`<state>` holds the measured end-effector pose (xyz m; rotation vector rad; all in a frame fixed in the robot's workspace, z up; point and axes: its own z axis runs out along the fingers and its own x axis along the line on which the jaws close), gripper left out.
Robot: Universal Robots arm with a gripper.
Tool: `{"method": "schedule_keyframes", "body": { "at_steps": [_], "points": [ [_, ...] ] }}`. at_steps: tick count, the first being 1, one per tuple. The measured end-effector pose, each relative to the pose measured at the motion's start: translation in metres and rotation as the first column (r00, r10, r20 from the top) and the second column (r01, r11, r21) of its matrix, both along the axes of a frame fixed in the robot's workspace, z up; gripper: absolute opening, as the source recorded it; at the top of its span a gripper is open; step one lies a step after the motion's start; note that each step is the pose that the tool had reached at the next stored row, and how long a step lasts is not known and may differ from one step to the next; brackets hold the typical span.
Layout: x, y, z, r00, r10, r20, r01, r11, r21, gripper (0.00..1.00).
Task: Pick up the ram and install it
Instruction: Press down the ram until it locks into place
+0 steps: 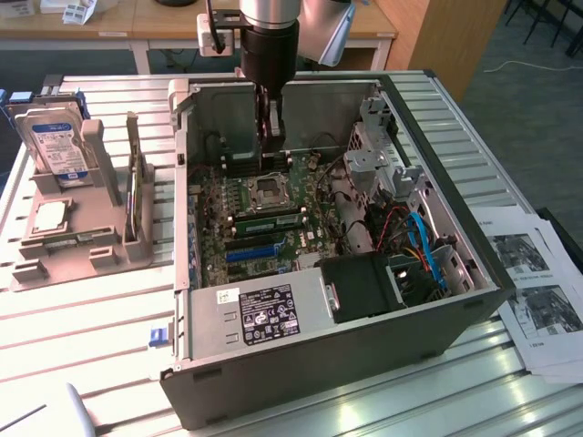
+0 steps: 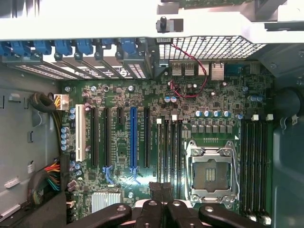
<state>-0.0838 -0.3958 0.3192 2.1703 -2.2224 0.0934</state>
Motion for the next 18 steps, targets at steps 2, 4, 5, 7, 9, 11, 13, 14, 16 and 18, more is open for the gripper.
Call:
{"method": "schedule_keyframes", "body": {
  "at_steps": [2,4,5,7,9,11,13,14,16,18],
  "points": [
    [0.0,0.0,0.0,1.0,-0.003,0.0,0.003,1.0,0.0,0.1],
    [0.0,0.0,0.0,1.0,-0.005,0.0,0.005,1.0,0.0001,0.1],
    [0.0,0.0,0.0,1.0,-0.006,0.0,0.006,1.0,0.0001,0.1],
    [0.0,0.0,0.0,1.0,-0.009,0.0,0.009,1.0,0.0002,0.1],
    [0.0,0.0,0.0,0.9999,-0.012,0.0,0.012,0.9999,0.0003,0.1],
    [0.0,0.0,0.0,0.9999,-0.016,0.0,0.016,0.9999,0.0003,0.1],
    [0.0,0.0,0.0,0.9998,-0.019,0.0,0.019,0.9998,0.0004,0.1],
    [0.0,0.0,0.0,0.9998,-0.021,0.0,0.021,0.9998,0.0004,0.1],
    [0.0,0.0,0.0,0.9997,-0.025,0.0,0.025,0.9997,0.0004,0.1],
    [0.0,0.0,0.0,0.9996,-0.029,0.0,0.029,0.9996,0.0005,0.1]
  ]
}}
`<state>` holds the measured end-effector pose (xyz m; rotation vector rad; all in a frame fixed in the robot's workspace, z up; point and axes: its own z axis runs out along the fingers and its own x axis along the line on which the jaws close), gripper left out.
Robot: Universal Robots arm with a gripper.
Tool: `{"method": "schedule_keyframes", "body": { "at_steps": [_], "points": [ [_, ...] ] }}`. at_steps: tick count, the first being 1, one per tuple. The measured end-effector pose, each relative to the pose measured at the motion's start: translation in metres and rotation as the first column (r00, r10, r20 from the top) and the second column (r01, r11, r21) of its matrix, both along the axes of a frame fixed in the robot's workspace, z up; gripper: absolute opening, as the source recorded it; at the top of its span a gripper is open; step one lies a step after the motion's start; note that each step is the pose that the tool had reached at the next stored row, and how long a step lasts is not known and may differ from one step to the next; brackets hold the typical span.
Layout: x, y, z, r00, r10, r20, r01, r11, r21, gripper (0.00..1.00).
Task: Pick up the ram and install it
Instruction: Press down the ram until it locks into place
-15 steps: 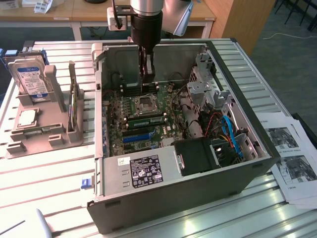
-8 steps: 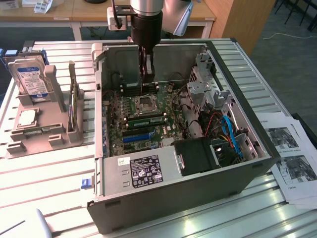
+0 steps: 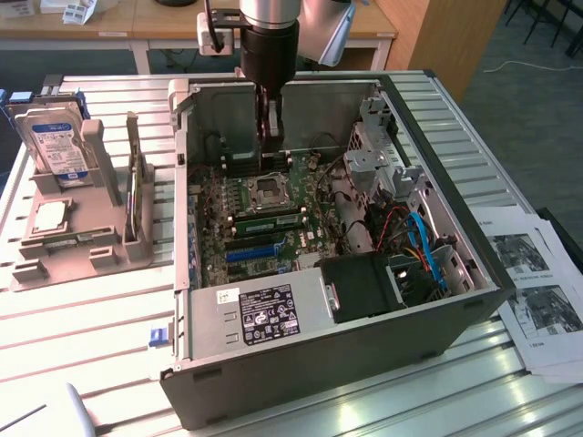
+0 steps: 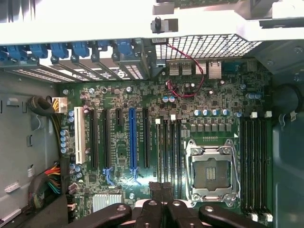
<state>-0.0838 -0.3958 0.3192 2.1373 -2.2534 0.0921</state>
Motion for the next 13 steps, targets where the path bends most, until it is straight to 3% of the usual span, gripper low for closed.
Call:
{"method": "schedule_keyframes", "body": {
  "at_steps": [13],
  "points": [
    [0.0,0.0,0.0,0.9992,-0.041,0.0,0.041,0.9992,0.0021,0.1]
  ]
}}
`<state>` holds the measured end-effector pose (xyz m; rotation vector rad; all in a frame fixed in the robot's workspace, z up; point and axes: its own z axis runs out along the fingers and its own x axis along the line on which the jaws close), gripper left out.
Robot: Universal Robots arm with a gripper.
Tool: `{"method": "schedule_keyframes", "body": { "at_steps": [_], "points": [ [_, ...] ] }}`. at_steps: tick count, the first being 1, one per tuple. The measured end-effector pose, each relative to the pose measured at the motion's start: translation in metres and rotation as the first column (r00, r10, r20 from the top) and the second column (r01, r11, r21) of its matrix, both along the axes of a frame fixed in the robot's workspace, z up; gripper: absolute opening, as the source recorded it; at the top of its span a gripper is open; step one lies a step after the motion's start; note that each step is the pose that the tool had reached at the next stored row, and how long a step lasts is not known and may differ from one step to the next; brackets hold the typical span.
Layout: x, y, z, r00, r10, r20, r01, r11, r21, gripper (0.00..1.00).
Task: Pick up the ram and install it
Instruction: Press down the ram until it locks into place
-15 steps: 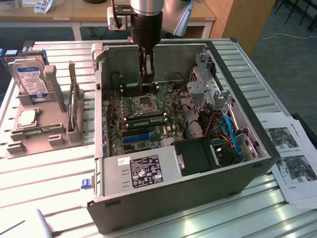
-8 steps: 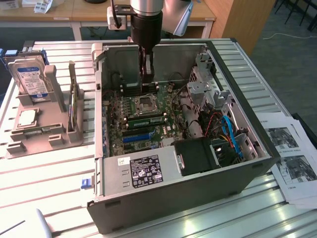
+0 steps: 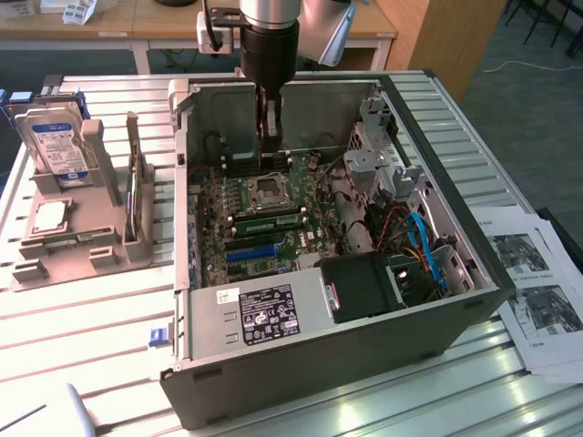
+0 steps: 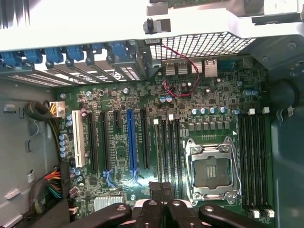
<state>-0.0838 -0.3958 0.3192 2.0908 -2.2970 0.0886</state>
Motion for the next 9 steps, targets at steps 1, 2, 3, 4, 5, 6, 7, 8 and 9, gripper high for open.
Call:
{"method": "schedule_keyframes", "body": {
  "at_steps": [1,2,3,4,5,6,7,8,9],
  "points": [
    [0.0,0.0,0.0,1.0,-0.004,0.0,0.004,1.0,0.0002,0.1],
    [0.0,0.0,0.0,1.0,-0.009,0.0,0.009,1.0,0.0005,0.1],
    [0.0,0.0,0.0,0.9999,-0.013,0.0,0.013,0.9999,0.0007,0.1],
    [0.0,0.0,0.0,0.9999,-0.017,0.0,0.017,0.9999,0.0009,0.1],
    [0.0,0.0,0.0,0.9998,-0.022,0.0,0.022,0.9998,0.0012,0.1],
    [0.0,0.0,0.0,0.9997,-0.026,0.0,0.026,0.9997,0.0014,0.1],
    [0.0,0.0,0.0,0.9995,-0.031,0.0,0.031,0.9995,0.0016,0.1],
    [0.0,0.0,0.0,0.9994,-0.035,-0.0001,0.035,0.9994,0.0018,0.1],
    [0.0,0.0,0.0,0.9992,-0.039,-0.0001,0.039,0.9992,0.0021,0.1]
  ]
}}
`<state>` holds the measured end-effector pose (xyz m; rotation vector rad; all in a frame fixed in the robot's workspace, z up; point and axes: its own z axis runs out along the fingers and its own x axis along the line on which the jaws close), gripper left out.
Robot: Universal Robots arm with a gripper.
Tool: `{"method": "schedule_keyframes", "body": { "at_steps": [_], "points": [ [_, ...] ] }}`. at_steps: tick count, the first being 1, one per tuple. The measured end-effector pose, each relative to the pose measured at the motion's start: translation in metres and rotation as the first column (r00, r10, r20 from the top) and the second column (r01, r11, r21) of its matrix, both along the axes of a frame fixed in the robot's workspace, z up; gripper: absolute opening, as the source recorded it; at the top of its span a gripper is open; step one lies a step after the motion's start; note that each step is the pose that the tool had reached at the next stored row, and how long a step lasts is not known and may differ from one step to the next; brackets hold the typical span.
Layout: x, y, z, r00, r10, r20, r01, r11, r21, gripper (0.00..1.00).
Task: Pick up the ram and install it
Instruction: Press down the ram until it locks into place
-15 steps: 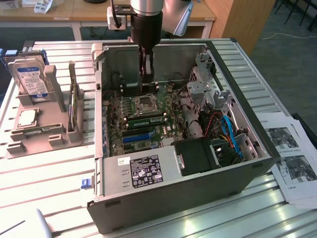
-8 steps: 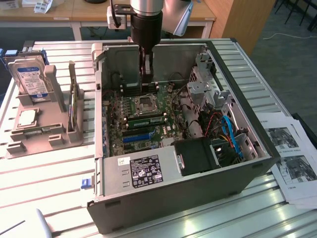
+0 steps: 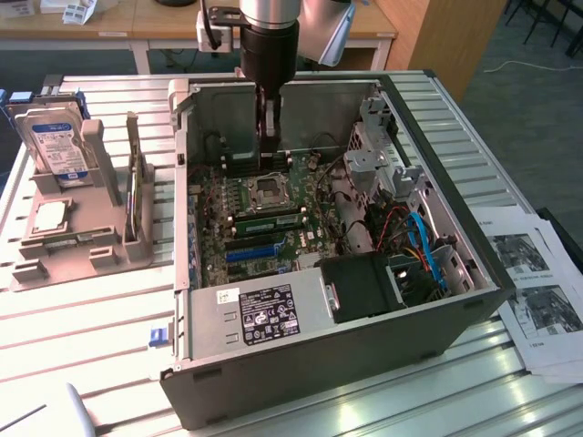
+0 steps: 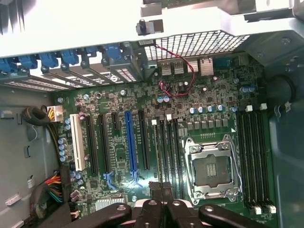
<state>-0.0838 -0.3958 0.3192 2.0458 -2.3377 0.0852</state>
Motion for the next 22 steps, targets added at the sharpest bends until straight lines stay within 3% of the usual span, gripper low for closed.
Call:
{"method": "schedule_keyframes", "body": {
  "at_steps": [15,22],
  "points": [
    [0.0,0.0,0.0,0.9999,-0.013,0.0001,0.013,0.9999,0.0014,0.1],
    [0.0,0.0,0.0,0.9983,-0.058,0.0,0.058,0.9983,0.0013,0.1]
  ]
}}
